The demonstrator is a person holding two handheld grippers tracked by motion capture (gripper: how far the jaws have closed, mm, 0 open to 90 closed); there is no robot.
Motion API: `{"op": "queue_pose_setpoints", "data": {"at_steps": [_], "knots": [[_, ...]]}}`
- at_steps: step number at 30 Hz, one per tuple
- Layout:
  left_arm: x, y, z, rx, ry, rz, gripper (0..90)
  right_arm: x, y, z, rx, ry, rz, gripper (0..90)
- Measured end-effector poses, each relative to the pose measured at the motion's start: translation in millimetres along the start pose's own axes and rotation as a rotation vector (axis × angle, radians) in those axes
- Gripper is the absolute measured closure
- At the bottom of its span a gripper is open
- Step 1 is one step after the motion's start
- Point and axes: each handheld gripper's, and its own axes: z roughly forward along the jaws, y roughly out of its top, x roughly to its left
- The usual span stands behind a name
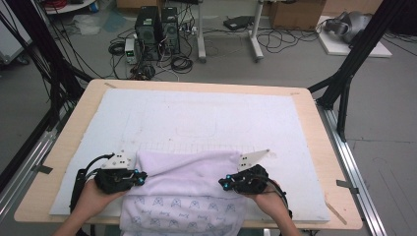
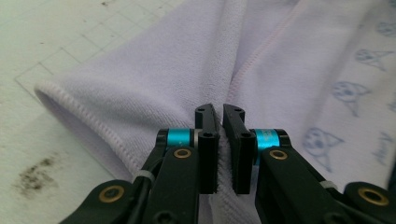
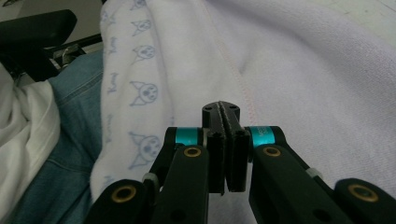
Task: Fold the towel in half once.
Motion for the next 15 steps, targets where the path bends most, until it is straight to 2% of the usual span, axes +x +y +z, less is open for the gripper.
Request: {"op": "queue_pose_setpoints", "data": {"at_steps": [2,4,5,9,11,13,15], "knots": [[-2.2,-0.7,-5.5,-0.019,-0.021,0.005,78.2,1.0,0.8,-5.4,-0.018,-0.004,-0.004,87.7],[0.3,1.3,-9.9,-0.039,-0.010,-0.012,66.6,-1.3,2.0,-10.8,-0.031,-0.032,0.006,82.2],[3.8,2.8,-12.0,-0.046,-0.003,-0.018,64.2,-4.1,3.0,-13.6,-0.040,-0.042,0.017,80.5],[19.7,11.2,-16.1,-0.088,0.056,-0.048,57.8,-19.1,9.3,-22.3,-0.056,-0.113,0.027,74.0],[27.7,14.7,-14.6,-0.099,0.087,-0.055,56.7,-27.6,11.6,-24.8,-0.055,-0.145,0.049,71.0],[35.9,16.8,-10.5,-0.099,0.107,-0.070,55.3,-37.1,12.6,-25.1,-0.046,-0.178,0.062,67.0],[42.6,17.5,-4.7,-0.082,0.128,-0.066,52.4,-45.6,11.1,-24.6,-0.048,-0.205,0.085,63.1]]}}
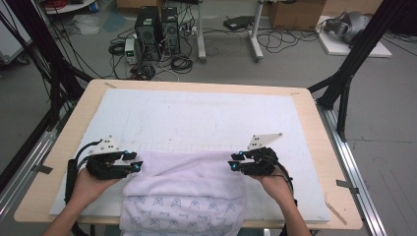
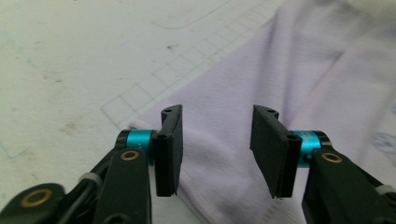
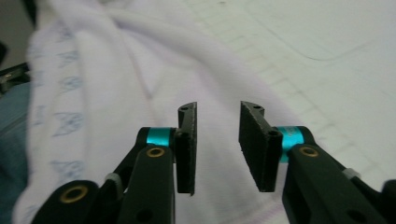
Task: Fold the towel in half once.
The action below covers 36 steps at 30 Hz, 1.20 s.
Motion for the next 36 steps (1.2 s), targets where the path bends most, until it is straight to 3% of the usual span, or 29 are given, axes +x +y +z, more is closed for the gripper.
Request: {"op": "queue_pose_setpoints", "data": {"at_steps": [2,9,18,21,25,28,32,36], "knots": [[3.4,-0.7,7.8,0.014,0.009,-0.004,51.2,-6.1,-1.9,3.1,0.016,-0.034,0.022,58.2],[10.1,-4.1,22.0,0.076,0.024,0.005,46.8,-17.8,-10.3,10.1,0.064,-0.078,0.046,50.7],[10.4,-10.0,36.0,0.141,0.053,0.028,53.1,-21.6,-13.1,17.3,0.095,-0.071,0.064,47.3],[10.0,-9.7,35.5,0.136,0.047,0.034,57.7,-20.2,-12.9,20.2,0.105,-0.063,0.064,47.0],[12.6,-9.5,32.0,0.125,0.050,0.017,56.4,-18.6,-10.9,17.8,0.079,-0.066,0.048,47.2],[14.7,-9.4,30.4,0.117,0.070,0.009,53.7,-20.9,-12.3,14.1,0.078,-0.078,0.061,48.5],[17.0,-9.4,29.9,0.113,0.078,0.002,56.4,-25.1,-15.0,10.9,0.085,-0.089,0.069,50.1],[23.6,-8.0,31.7,0.091,0.103,-0.036,50.8,-29.5,-16.0,12.3,0.083,-0.104,0.091,49.4]]}}
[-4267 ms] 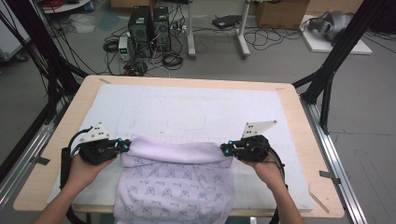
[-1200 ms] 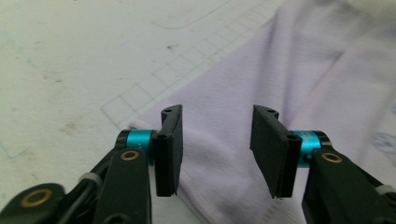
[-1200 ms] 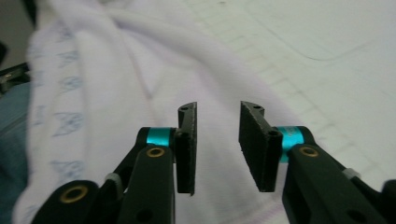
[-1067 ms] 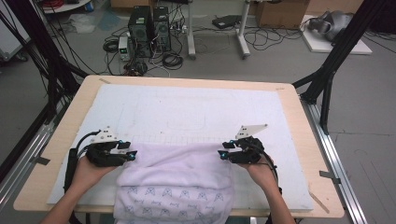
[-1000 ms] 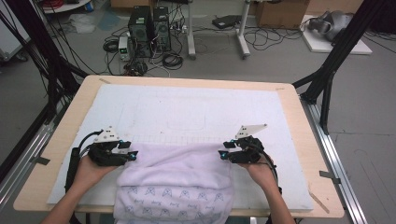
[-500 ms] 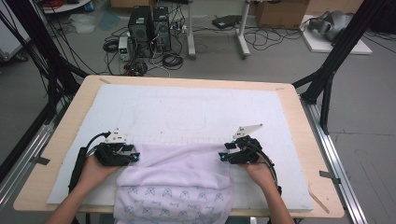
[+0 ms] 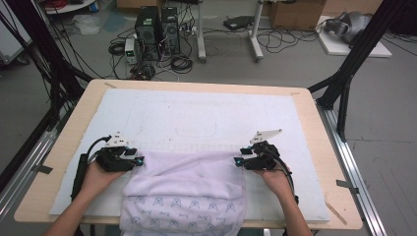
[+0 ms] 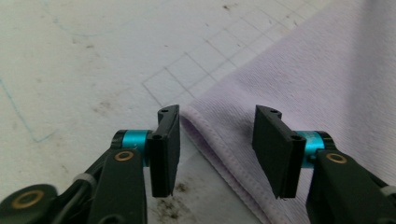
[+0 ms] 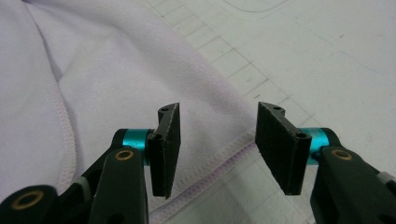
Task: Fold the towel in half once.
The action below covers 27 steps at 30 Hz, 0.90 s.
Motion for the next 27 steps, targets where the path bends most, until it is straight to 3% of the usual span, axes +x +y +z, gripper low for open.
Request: {"op": "queue_pose_setpoints", "data": {"at_steps": [6,9,11,13,15,19,21,22,27], "knots": [[9.2,8.6,7.2,-0.025,0.001,-0.054,46.3,-8.6,0.6,13.1,0.016,-0.024,0.010,44.3],[10.0,7.9,17.8,0.028,-0.020,-0.061,45.2,-15.1,-1.0,18.8,0.021,-0.012,0.033,43.6],[8.6,7.9,18.5,0.026,-0.019,-0.042,49.3,-16.2,-0.8,19.7,0.015,-0.007,0.035,43.3],[7.5,7.5,18.2,0.024,-0.045,-0.033,62.9,-14.7,-0.3,20.4,0.013,0.003,0.039,44.8],[5.5,8.4,17.3,0.027,-0.059,-0.011,70.4,-13.8,0.4,21.7,0.013,0.030,0.030,52.9],[2.8,10.6,17.5,0.019,-0.026,0.023,84.0,-10.0,3.3,24.6,0.027,0.090,-0.028,82.3],[3.0,13.7,18.7,0.000,0.014,0.025,85.7,-8.7,8.4,25.8,0.046,0.077,-0.076,84.3],[5.5,16.3,19.9,-0.002,0.022,0.017,86.0,-9.0,12.3,24.8,0.059,0.050,-0.091,84.5],[25.0,44.8,22.8,-0.046,0.087,-0.023,86.2,-25.2,39.3,16.4,0.054,-0.038,-0.109,84.9]]}}
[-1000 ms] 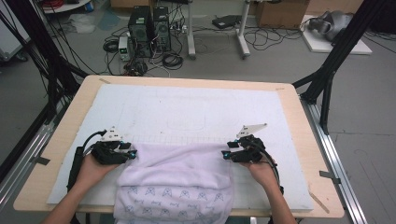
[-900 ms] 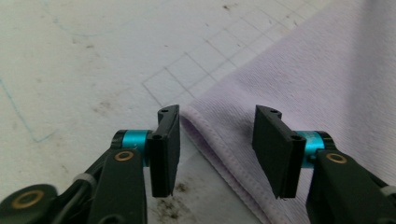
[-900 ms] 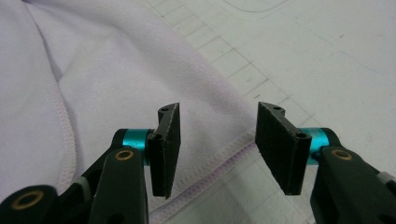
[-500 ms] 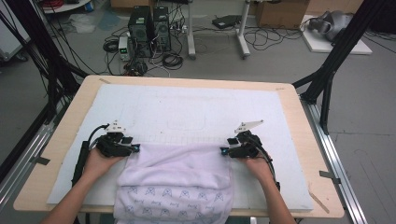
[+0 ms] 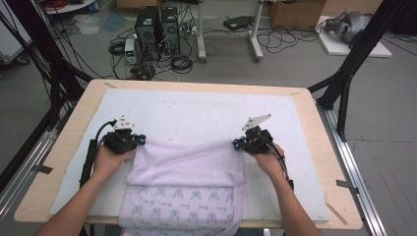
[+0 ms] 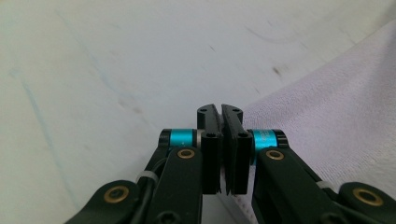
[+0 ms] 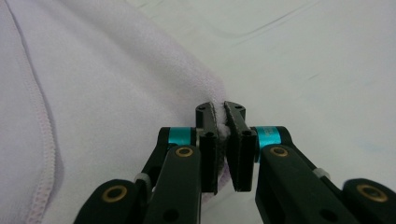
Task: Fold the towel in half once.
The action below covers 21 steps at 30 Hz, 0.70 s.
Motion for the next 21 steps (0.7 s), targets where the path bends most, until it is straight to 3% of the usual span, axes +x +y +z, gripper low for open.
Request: {"op": "queue_pose_setpoints", "data": {"at_steps": [3,5,9,12,14,16,17,18,19,21], "knots": [[14.5,29.4,1.2,-0.025,0.035,-0.012,86.2,-22.2,20.8,-9.6,-0.014,-0.040,0.011,84.9],[19.8,52.6,0.0,-0.043,0.067,0.013,86.2,-35.9,37.8,-17.0,-0.028,-0.078,0.009,85.1],[32.1,101.7,-10.2,-0.112,0.104,0.009,86.2,-60.3,74.5,-36.7,-0.060,-0.157,0.013,85.2],[37.0,122.1,-12.0,-0.123,0.115,0.015,85.8,-73.6,96.9,-53.0,-0.090,-0.185,0.016,85.1],[39.8,118.9,-5.2,-0.088,0.113,0.000,81.2,-77.9,102.2,-53.5,-0.087,-0.191,0.025,83.4],[43.1,107.3,2.2,-0.049,0.118,-0.025,69.2,-81.3,96.8,-44.0,-0.099,-0.153,0.068,69.9],[45.0,101.4,4.7,-0.038,0.095,-0.045,62.9,-83.0,89.9,-35.3,-0.092,-0.136,0.102,59.4],[47.2,93.2,7.2,-0.021,0.066,-0.063,59.1,-83.2,85.2,-30.1,-0.082,-0.116,0.128,55.2],[48.7,82.7,9.0,-0.003,0.050,-0.066,56.8,-82.6,78.1,-23.9,-0.071,-0.080,0.143,54.3],[50.2,66.6,9.9,0.011,0.031,-0.081,54.6,-77.2,64.7,-14.7,-0.044,-0.063,0.138,51.8]]}}
